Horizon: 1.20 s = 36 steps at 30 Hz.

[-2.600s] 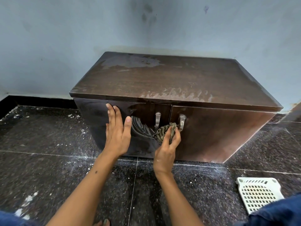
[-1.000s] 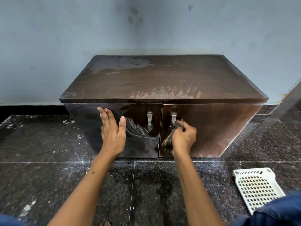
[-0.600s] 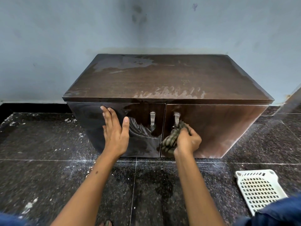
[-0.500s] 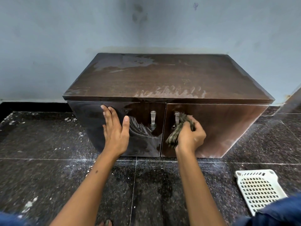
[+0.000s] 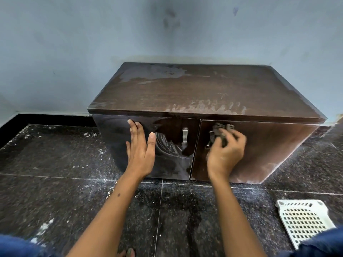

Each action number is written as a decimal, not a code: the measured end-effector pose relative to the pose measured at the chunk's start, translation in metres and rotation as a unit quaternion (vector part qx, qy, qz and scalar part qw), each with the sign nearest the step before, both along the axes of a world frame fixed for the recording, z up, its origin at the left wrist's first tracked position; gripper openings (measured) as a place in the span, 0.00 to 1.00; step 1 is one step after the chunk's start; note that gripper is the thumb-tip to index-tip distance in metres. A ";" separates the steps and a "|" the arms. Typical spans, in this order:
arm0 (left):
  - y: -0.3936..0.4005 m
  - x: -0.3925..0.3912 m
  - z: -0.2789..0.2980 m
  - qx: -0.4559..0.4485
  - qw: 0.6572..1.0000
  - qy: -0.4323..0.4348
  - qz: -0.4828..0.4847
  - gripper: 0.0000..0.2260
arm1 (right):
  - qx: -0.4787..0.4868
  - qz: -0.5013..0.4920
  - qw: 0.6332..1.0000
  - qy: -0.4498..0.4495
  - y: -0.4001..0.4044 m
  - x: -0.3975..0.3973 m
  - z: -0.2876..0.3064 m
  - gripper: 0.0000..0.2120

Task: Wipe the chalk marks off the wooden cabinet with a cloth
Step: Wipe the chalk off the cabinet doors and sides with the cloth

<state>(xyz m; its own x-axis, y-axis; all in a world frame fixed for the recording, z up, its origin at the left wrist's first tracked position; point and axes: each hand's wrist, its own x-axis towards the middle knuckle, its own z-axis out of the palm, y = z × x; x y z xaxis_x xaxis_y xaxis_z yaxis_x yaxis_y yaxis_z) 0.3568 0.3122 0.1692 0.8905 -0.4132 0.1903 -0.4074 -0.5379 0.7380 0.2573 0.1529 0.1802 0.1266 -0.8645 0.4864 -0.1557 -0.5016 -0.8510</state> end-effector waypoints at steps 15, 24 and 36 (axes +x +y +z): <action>0.018 0.005 -0.011 -0.007 0.995 -0.099 0.025 0.30 | -0.307 0.133 0.928 0.166 0.086 0.069 -0.039 0.21; 0.016 0.003 -0.007 -0.040 0.997 -0.067 0.022 0.31 | -0.247 0.119 0.939 0.206 0.095 0.054 -0.052 0.24; 0.021 0.006 -0.003 -0.017 0.999 -0.049 0.010 0.32 | -0.384 0.208 0.842 0.316 0.068 0.050 -0.123 0.28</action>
<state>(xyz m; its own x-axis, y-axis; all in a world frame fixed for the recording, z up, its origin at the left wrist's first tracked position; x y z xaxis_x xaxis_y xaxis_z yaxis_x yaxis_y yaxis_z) 0.3628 0.3335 0.1657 0.8754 -0.3865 0.2905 -0.4672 -0.5218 0.7137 0.3078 0.2207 0.0568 0.7845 -0.1424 0.6035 -0.1300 -0.9894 -0.0644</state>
